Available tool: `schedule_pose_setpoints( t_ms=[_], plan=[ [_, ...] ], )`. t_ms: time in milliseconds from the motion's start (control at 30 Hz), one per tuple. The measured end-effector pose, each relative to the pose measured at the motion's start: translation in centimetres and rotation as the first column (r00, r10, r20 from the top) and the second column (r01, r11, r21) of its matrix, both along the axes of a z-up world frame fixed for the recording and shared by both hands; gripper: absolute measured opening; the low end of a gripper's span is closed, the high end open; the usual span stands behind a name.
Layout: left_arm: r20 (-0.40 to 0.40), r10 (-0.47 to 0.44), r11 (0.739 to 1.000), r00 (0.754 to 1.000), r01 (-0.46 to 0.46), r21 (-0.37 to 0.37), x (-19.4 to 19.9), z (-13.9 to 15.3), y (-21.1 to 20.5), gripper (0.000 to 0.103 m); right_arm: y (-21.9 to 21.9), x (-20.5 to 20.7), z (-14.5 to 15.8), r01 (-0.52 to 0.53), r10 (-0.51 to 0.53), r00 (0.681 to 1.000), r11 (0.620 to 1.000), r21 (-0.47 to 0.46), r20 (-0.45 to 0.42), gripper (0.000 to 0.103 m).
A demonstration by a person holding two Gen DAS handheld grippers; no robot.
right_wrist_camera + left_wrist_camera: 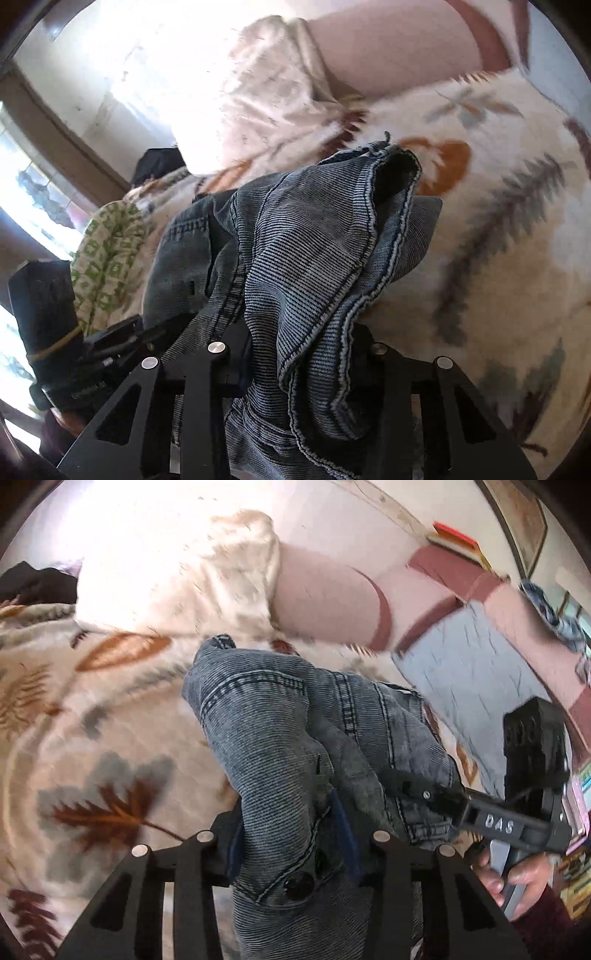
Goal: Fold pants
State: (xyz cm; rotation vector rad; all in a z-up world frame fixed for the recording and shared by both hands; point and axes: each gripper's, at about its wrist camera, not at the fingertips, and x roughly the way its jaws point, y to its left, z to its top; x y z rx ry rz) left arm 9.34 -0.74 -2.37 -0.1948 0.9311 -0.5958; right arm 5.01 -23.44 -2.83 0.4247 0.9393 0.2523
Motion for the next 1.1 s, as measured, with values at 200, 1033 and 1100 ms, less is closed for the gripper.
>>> schedule_pose_setpoints(
  t_ms=[200,1033,1100],
  plan=[
    [-0.005,0.086,0.994,0.996,-0.086,0.066,2.9,-0.9,1.7,0.046,2.3,3.6,0.6,-0.014,0.013,0.999,1.0,0.016,0.048,0.035],
    [0.409,0.219,0.842,0.886,-0.383,0.379,-6.7,8.6,0.4,0.087,0.1,-0.1,3.9,0.151,-0.129,0.982,0.976,-0.159,0.139,0.065],
    [0.43,0.227,0.833,0.874,-0.403,0.378,-7.6,9.7,0.5,0.087,0.3,-1.4,5.1,0.148,-0.117,0.974,0.976,-0.157,0.193,0.065]
  ],
)
